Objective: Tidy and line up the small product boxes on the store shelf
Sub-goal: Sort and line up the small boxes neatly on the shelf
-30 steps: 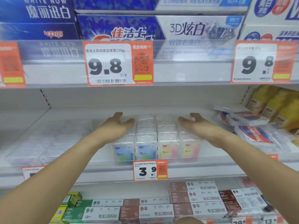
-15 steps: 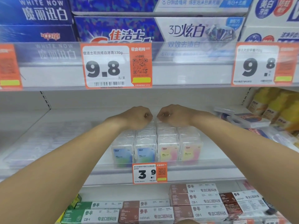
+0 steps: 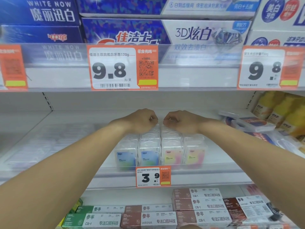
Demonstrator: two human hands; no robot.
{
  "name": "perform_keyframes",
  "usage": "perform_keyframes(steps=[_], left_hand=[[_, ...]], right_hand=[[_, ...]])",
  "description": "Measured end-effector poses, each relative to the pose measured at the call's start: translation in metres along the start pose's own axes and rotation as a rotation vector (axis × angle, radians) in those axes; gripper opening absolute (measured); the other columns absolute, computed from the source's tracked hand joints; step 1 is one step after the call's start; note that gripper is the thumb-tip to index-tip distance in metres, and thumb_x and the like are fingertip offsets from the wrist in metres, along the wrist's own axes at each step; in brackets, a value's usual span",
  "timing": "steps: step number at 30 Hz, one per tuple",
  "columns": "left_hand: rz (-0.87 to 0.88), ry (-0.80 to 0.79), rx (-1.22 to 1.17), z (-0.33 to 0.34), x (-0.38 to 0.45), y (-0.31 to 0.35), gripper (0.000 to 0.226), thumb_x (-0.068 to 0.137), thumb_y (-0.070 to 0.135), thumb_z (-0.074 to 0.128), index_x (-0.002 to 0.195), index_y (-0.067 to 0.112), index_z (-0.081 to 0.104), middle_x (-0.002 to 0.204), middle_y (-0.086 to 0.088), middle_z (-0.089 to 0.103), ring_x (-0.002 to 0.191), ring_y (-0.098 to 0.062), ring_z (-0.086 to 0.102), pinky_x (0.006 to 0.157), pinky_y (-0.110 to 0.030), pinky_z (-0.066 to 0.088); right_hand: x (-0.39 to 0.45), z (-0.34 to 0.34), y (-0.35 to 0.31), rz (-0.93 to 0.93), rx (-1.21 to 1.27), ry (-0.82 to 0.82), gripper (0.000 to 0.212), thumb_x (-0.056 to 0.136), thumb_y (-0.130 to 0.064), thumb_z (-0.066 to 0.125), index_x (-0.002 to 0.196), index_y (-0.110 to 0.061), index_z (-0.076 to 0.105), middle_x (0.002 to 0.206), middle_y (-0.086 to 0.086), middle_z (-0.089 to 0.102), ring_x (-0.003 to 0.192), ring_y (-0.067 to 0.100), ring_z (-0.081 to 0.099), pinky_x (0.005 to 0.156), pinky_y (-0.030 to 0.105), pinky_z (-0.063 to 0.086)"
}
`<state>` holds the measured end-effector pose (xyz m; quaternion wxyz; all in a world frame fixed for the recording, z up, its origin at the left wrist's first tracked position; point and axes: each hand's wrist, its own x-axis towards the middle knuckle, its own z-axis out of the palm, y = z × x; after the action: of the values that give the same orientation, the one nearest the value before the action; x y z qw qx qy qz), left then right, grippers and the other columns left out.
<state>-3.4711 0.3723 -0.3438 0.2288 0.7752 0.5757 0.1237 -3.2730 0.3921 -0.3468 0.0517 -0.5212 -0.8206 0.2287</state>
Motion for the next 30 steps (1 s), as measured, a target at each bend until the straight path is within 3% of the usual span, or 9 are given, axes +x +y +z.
perform_keyframes(steps=[5,8,11,14,17,22,25,28,30], left_hand=[[-0.009,0.143,-0.097,-0.013,-0.015,-0.016,0.025,0.098,0.037,0.045,0.111,0.026,0.062,0.113,0.010,0.061,0.105,-0.012,0.058,0.092,-0.027,0.044],[-0.111,0.255,-0.170,-0.025,-0.032,-0.036,0.029,0.097,0.037,0.046,0.116,0.024,0.063,0.119,0.008,0.061,0.108,-0.014,0.057,0.097,-0.031,0.045],[-0.281,0.212,-0.342,-0.028,-0.049,-0.053,0.024,0.096,0.037,0.050,0.115,0.028,0.063,0.117,0.006,0.061,0.099,-0.013,0.058,0.082,-0.029,0.048],[-0.382,0.125,-0.474,-0.018,-0.059,-0.051,0.022,0.096,0.038,0.053,0.113,0.027,0.062,0.096,0.004,0.063,0.080,-0.012,0.059,0.060,-0.023,0.048],[-0.407,0.167,-0.574,-0.012,-0.061,-0.045,0.024,0.097,0.034,0.053,0.114,0.020,0.063,0.081,0.003,0.061,0.069,-0.014,0.056,0.056,-0.025,0.045],[-0.417,0.162,-0.574,-0.011,-0.064,-0.041,0.026,0.098,0.032,0.050,0.115,0.016,0.061,0.079,0.002,0.057,0.068,-0.015,0.053,0.056,-0.025,0.043],[-0.440,0.150,-0.554,-0.013,-0.064,-0.038,0.030,0.099,0.036,0.047,0.121,0.018,0.057,0.088,0.003,0.058,0.075,-0.012,0.054,0.057,-0.025,0.045],[-0.459,0.197,-0.520,-0.015,-0.063,-0.039,0.040,0.097,0.045,0.046,0.129,0.023,0.052,0.106,0.000,0.057,0.083,-0.014,0.056,0.060,-0.026,0.047],[-0.463,0.193,-0.412,-0.014,-0.063,-0.039,0.049,0.094,0.051,0.047,0.136,0.026,0.047,0.125,-0.002,0.054,0.094,-0.018,0.059,0.075,-0.028,0.050]], right_hand=[[-0.009,-0.011,0.005,0.011,0.066,0.150,0.041,0.098,-0.052,0.042,0.125,-0.026,0.058,0.119,-0.005,0.060,0.109,0.017,0.057,0.093,0.030,0.044],[-0.019,-0.021,0.021,0.152,0.087,0.156,0.036,0.098,-0.050,0.041,0.119,-0.027,0.061,0.118,-0.007,0.060,0.106,0.018,0.059,0.096,0.033,0.048],[-0.025,-0.016,0.032,0.268,0.192,0.084,0.031,0.099,-0.047,0.041,0.094,-0.022,0.059,0.084,-0.006,0.055,0.073,0.017,0.058,0.070,0.028,0.052],[-0.026,-0.008,0.032,0.275,0.249,0.097,0.038,0.101,-0.045,0.038,0.079,-0.015,0.043,0.069,0.000,0.039,0.058,0.017,0.039,0.055,0.025,0.038],[-0.026,-0.006,0.030,0.268,0.290,0.113,0.036,0.101,-0.047,0.039,0.084,-0.016,0.045,0.072,0.001,0.038,0.059,0.017,0.037,0.052,0.025,0.034],[-0.030,-0.007,0.027,0.280,0.301,0.078,0.035,0.102,-0.048,0.036,0.090,-0.016,0.047,0.078,0.002,0.044,0.064,0.017,0.041,0.055,0.025,0.037],[-0.035,-0.008,0.026,0.350,0.376,0.109,0.039,0.099,-0.056,0.034,0.121,-0.028,0.050,0.099,-0.004,0.060,0.079,0.014,0.056,0.062,0.026,0.045],[-0.045,-0.006,0.029,0.393,0.443,0.207,0.050,0.096,-0.061,0.037,0.136,-0.033,0.044,0.119,-0.007,0.057,0.094,0.016,0.057,0.060,0.026,0.048],[-0.053,0.000,0.031,0.398,0.530,0.223,0.054,0.095,-0.062,0.039,0.140,-0.033,0.041,0.130,-0.004,0.053,0.104,0.019,0.055,0.059,0.027,0.050]])
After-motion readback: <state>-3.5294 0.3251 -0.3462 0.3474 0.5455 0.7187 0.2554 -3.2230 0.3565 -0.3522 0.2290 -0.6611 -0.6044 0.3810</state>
